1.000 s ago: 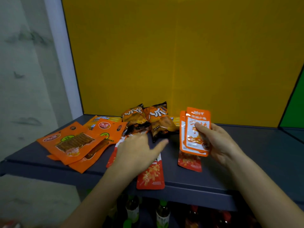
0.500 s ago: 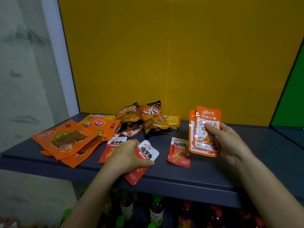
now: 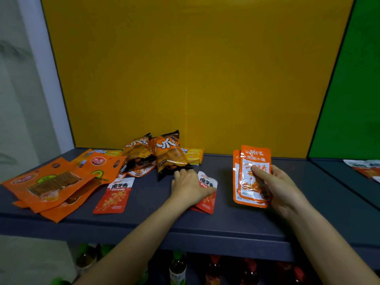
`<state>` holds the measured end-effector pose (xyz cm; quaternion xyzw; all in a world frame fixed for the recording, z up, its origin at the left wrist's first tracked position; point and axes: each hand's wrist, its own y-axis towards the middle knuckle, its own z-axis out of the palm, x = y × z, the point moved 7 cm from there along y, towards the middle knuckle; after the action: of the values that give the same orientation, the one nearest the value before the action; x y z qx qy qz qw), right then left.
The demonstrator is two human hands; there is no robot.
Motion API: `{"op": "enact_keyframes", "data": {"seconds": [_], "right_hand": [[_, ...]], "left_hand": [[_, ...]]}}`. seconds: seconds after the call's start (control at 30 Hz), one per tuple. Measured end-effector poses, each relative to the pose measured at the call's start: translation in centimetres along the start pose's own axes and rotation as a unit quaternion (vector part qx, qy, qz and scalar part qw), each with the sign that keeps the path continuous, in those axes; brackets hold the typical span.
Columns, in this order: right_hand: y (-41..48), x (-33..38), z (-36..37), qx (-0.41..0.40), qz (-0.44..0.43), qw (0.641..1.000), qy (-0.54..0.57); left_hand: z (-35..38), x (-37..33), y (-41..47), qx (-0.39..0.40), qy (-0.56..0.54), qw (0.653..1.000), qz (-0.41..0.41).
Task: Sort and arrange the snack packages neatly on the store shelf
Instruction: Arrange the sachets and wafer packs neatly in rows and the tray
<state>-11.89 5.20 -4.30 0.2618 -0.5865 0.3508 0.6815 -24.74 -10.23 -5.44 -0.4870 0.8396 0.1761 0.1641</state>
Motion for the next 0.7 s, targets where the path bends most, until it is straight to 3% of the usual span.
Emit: {"op": "enact_keyframes", "data": {"seconds": [0.1,0.27,0.4,0.47,0.57,0.7], "right_hand": [[0.2,-0.4,-0.8,-0.006,0.001,1.0,-0.004],[0.2,-1.0,-1.4,-0.013,0.006,1.0,-0.005],[-0.4,-1.2,-2.4,-0.039,-0.001,0.999,-0.001],[-0.9,-1.3,-3.3,-0.054,-0.009,0.999,0.004],[-2.1,-1.5,-4.9,-0.079,-0.006,0.997,0.009],[-4.3,-1.0,-7.7,-0.112,-0.019,0.993,0.01]], "left_hand": [[-0.1,-0.3,0.0,-0.007,-0.034,0.999,-0.009],[0.0,0.4,1.0,0.056,-0.147,0.987,-0.047],[-0.2,0.3,0.6,0.045,-0.222,0.974,-0.003],[-0.3,-0.3,0.2,0.055,-0.324,0.944,0.037],[-0.2,-2.1,-0.5,0.116,-0.472,0.872,0.049],[1.4,-6.6,-1.9,0.209,-0.543,0.812,0.039]]}}
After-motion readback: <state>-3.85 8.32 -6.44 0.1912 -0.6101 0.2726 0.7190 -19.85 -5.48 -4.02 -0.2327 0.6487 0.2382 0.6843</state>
